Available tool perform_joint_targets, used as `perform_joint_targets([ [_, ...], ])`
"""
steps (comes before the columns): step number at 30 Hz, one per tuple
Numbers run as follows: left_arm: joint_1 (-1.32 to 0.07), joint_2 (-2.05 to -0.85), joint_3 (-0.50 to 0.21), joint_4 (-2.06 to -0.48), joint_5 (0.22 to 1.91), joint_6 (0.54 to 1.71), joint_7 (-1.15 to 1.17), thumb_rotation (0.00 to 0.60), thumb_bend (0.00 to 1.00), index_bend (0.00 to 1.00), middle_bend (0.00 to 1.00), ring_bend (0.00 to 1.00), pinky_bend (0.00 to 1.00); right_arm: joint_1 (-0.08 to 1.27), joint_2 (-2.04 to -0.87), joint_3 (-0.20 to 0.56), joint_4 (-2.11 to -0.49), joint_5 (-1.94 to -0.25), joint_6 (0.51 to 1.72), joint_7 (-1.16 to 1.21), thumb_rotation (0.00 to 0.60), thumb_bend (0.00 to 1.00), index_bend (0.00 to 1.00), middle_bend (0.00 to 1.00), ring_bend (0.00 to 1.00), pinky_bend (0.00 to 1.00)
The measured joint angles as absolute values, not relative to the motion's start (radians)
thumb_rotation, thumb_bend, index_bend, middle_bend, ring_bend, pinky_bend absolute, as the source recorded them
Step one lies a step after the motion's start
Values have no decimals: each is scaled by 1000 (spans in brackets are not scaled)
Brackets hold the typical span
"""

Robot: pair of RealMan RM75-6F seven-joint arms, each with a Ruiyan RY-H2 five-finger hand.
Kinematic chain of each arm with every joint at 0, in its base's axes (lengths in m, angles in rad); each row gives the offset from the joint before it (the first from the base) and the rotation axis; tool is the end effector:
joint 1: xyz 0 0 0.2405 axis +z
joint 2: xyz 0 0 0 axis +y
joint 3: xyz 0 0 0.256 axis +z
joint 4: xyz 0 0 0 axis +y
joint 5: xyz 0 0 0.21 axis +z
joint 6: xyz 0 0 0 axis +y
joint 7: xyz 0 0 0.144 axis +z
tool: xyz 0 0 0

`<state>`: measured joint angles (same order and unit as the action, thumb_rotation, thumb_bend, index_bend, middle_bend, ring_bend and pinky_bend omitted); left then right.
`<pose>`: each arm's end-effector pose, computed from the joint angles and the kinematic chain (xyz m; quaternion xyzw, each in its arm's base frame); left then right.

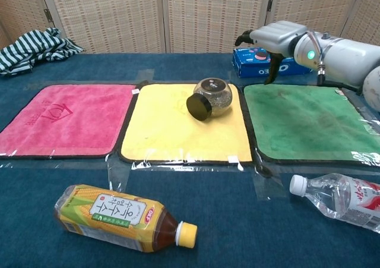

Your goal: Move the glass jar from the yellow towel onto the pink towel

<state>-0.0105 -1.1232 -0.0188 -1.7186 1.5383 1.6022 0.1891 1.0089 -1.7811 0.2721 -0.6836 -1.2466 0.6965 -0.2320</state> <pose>-0.2932 0.1507 0.1588 -0.5882 -0.3547 -0.3734 0.6236 -0.1437 -0.4771 -0.0148 0.7714 -0.2328 0.2914 0.5156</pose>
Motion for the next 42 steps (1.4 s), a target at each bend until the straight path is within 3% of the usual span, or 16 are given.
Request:
perform_joint_targets([
  [20, 7, -1112, -21, -1686, 1505, 1590, 139, 600, 827, 291, 167, 163, 16, 1169, -2022, 229, -307, -1340, 651, -29, 600, 88, 129, 101, 147, 135],
  [42, 21, -1110, -18, -1681, 1510, 1598, 119, 600, 827, 290, 167, 163, 16, 1255, -2148, 198, -294, -1398, 676, 83, 600, 71, 131, 112, 177, 217],
])
